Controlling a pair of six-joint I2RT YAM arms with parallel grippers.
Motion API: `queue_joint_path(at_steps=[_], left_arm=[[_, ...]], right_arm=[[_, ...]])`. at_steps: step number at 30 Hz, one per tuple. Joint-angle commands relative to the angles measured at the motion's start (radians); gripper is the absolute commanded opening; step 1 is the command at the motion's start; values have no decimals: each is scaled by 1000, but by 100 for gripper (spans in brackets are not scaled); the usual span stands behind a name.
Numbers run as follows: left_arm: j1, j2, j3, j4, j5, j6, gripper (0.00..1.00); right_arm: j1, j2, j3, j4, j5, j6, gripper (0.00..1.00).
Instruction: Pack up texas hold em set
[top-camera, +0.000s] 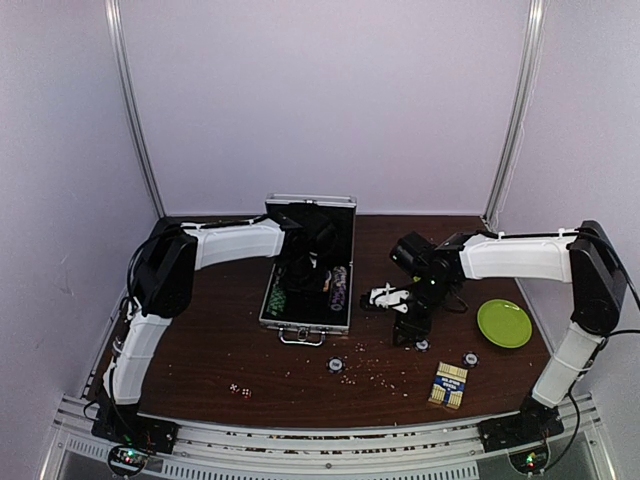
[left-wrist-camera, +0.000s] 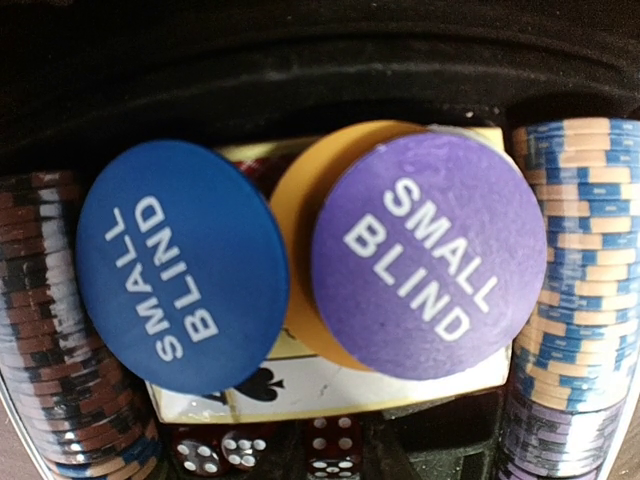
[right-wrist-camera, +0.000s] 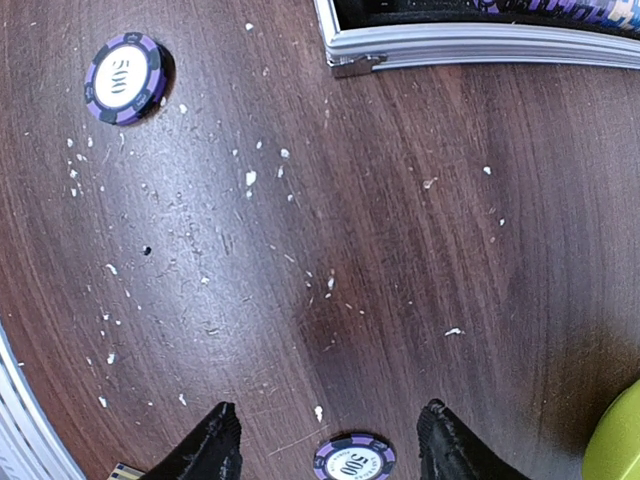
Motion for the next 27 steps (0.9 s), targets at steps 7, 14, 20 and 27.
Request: queue_joint_path(at_steps=[7,14,20,27], left_arm=[[-3,-93,2,23,-54,-13,26],[-22,-134,-20,35,-56,-12,25],[-26,-109,-39,97,-1,2,9],[-26,-26,-2,111,56,21,1]], right_arm=[[1,14,29,-20,2,-14,61],[1,15,29,-21,-1,-15,61],[3,20,33,-27,-2,-15,61],[3,17,31,-26,-2,-14,61]])
